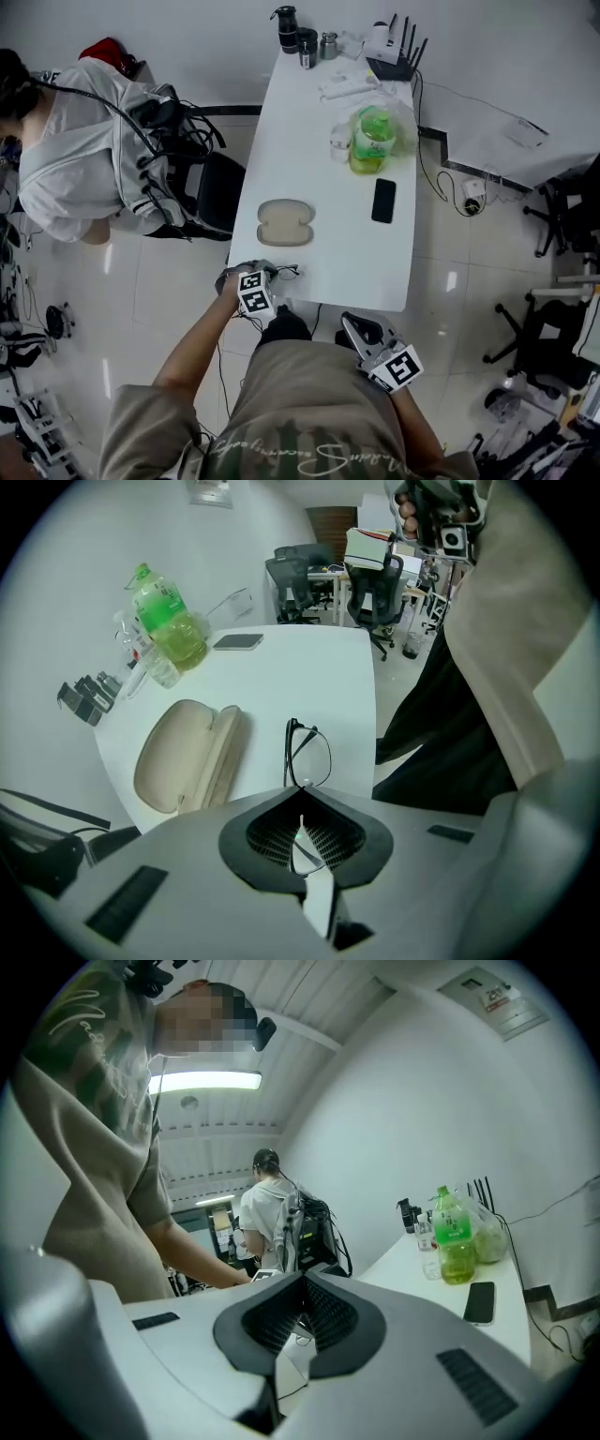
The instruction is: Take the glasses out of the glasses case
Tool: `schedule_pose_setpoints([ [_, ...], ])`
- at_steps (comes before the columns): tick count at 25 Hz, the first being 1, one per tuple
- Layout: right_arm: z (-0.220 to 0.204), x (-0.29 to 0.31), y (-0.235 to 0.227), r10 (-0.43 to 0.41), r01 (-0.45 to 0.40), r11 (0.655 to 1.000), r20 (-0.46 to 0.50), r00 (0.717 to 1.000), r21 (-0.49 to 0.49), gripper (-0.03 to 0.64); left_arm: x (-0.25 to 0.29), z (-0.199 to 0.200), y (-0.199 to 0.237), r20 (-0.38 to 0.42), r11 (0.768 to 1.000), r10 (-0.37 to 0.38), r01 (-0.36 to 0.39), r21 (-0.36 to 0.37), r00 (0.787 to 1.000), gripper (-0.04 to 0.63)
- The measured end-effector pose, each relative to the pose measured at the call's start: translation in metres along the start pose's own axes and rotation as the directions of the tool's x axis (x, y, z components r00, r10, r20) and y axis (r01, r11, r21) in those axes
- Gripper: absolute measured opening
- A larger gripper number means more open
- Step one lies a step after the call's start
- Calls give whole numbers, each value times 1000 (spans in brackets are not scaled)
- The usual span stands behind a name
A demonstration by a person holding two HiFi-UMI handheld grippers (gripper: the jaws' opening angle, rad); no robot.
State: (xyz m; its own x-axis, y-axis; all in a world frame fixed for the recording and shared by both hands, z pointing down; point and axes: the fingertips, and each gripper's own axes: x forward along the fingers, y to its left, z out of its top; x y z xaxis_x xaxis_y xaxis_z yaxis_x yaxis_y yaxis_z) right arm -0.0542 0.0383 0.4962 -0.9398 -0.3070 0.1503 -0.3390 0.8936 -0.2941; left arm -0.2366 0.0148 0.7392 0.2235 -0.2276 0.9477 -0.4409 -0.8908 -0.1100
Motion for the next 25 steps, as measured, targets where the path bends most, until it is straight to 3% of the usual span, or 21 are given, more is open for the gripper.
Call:
schedule_pose_setpoints([
  [6, 5, -19, -11, 75, -75, 997, 7, 997, -13, 12, -3, 17, -9, -30, 999, 18, -20, -48, 999, 17],
  [14, 9, -60, -43, 86, -86, 996, 30, 996, 4, 12, -1, 39, -24, -90, 995, 21, -30, -93, 996, 17],
  [20, -10, -117, -73, 66, -66, 997, 1, 998, 41, 12, 11, 66, -37, -134, 995, 34, -47, -90, 990, 17],
  [25, -25, -138, -90, 9, -8, 996, -11, 1000, 93, 12, 19, 89, -48, -155, 999, 38, -42, -18, 987, 17],
])
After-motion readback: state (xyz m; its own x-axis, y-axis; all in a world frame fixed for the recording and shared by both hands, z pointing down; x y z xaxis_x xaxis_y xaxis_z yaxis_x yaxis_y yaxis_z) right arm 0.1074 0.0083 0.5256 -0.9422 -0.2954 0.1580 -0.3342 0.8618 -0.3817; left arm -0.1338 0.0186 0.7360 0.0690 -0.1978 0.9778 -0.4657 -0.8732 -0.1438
